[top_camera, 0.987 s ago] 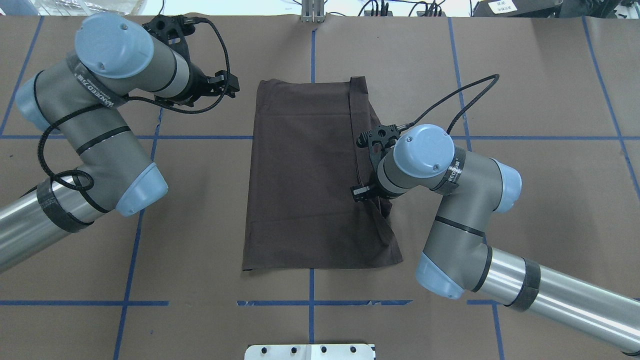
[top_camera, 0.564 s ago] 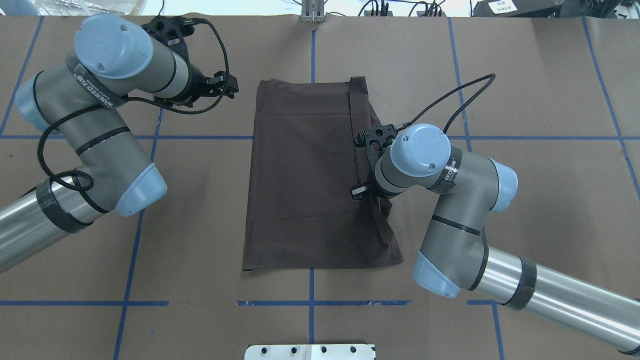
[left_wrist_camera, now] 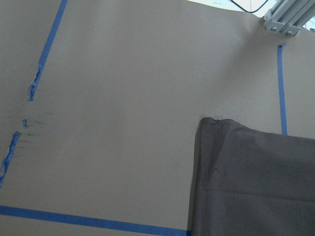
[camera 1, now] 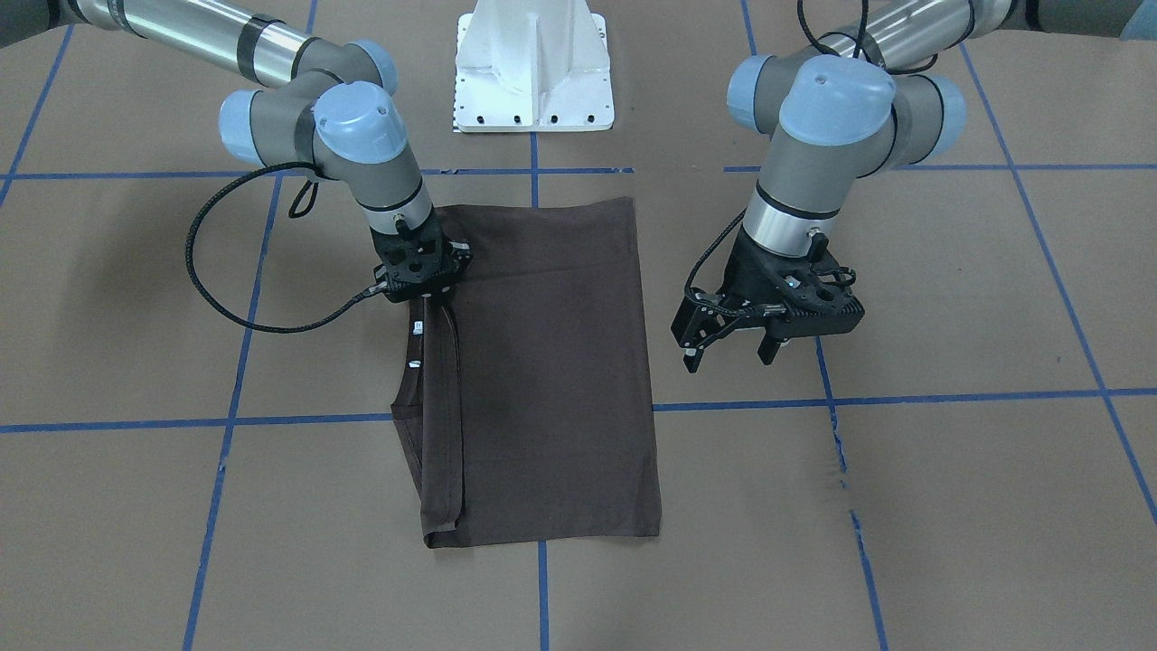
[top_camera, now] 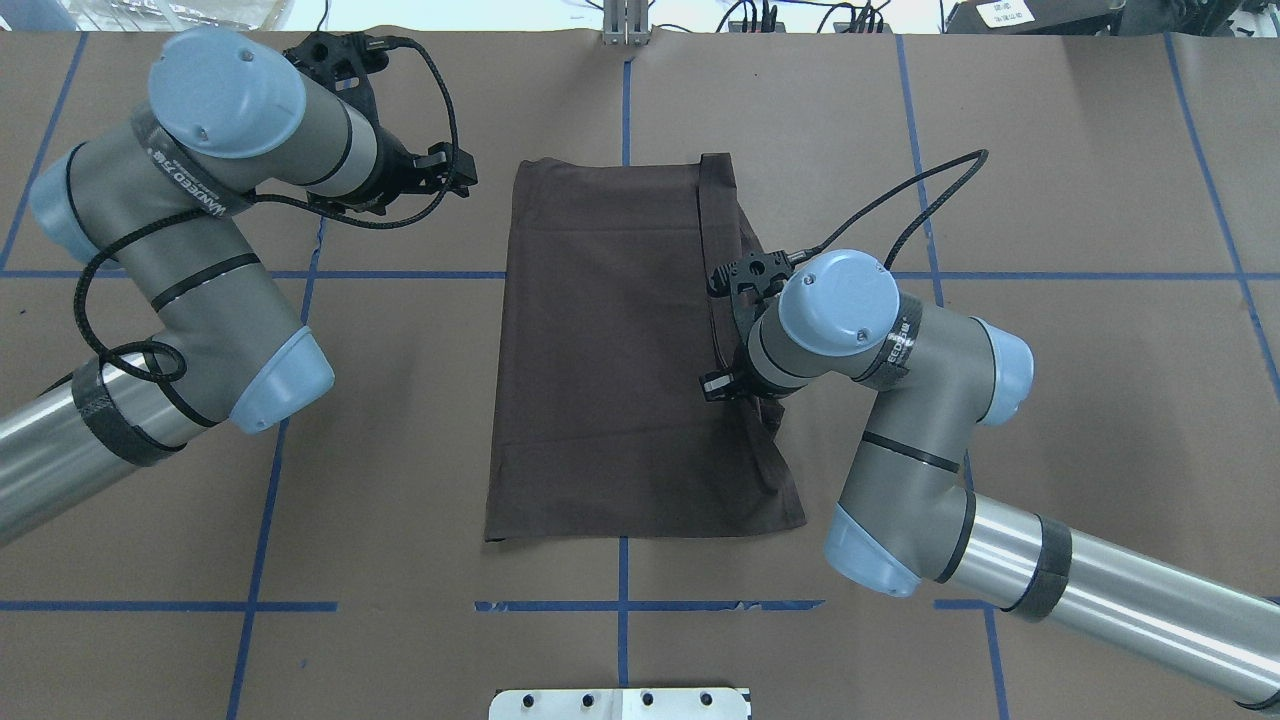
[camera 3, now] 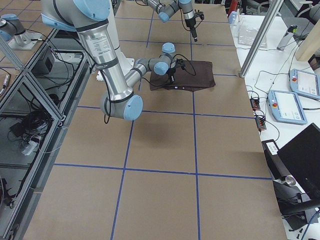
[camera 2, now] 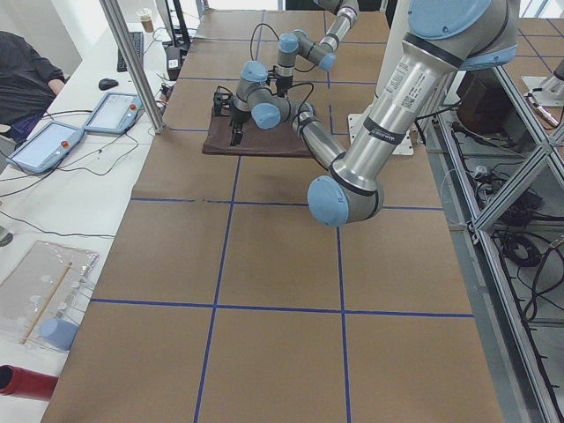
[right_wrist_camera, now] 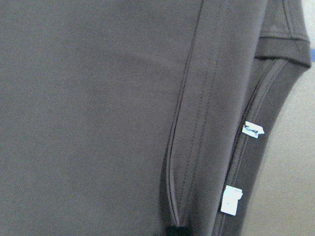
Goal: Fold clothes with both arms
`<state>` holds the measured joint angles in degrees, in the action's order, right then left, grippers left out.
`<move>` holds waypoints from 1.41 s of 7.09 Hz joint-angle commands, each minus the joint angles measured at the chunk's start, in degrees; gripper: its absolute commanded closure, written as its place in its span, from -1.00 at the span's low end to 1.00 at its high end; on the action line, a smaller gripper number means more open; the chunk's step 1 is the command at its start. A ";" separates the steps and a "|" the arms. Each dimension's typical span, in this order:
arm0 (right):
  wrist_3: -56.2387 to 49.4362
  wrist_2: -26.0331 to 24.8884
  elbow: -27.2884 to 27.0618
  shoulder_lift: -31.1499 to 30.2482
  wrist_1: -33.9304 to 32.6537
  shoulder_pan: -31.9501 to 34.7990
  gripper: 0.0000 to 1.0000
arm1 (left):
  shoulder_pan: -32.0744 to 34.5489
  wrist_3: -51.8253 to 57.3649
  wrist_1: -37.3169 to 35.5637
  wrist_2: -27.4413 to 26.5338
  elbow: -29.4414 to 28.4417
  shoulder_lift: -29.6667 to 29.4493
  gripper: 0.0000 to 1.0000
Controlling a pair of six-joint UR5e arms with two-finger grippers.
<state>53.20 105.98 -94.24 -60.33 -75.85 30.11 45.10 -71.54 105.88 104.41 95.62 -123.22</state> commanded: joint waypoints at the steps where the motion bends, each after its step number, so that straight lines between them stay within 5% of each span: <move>1: 0.15 -0.07 -1.20 -1.97 0.09 1.35 1.00 | 0.07 0.00 0.03 0.00 0.00 0.00 -1.00; 4: 2.60 -0.07 -6.82 -9.43 -0.52 1.26 0.90 | 0.07 0.00 0.12 0.00 -0.09 0.09 -1.00; 5: 4.61 0.02 -7.71 -10.68 -0.53 1.26 0.30 | -0.01 0.00 0.12 0.00 -0.09 0.09 -1.00; 6: 4.63 -0.07 -7.45 -10.60 -0.61 0.57 -0.99 | -0.01 0.00 0.12 -0.09 -0.09 0.09 -1.00; 9: 3.84 -2.52 -6.40 -7.46 0.00 1.95 -1.00 | 0.07 0.00 0.03 0.00 -0.09 0.00 -1.00; 10: 3.75 -2.70 -1.79 -1.70 -0.35 3.18 -1.00 | 0.16 -0.09 -0.06 -0.09 0.78 -0.09 -1.00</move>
<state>57.17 103.86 -99.78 -67.22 -75.99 31.95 45.20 -71.56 105.89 104.40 95.73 -123.24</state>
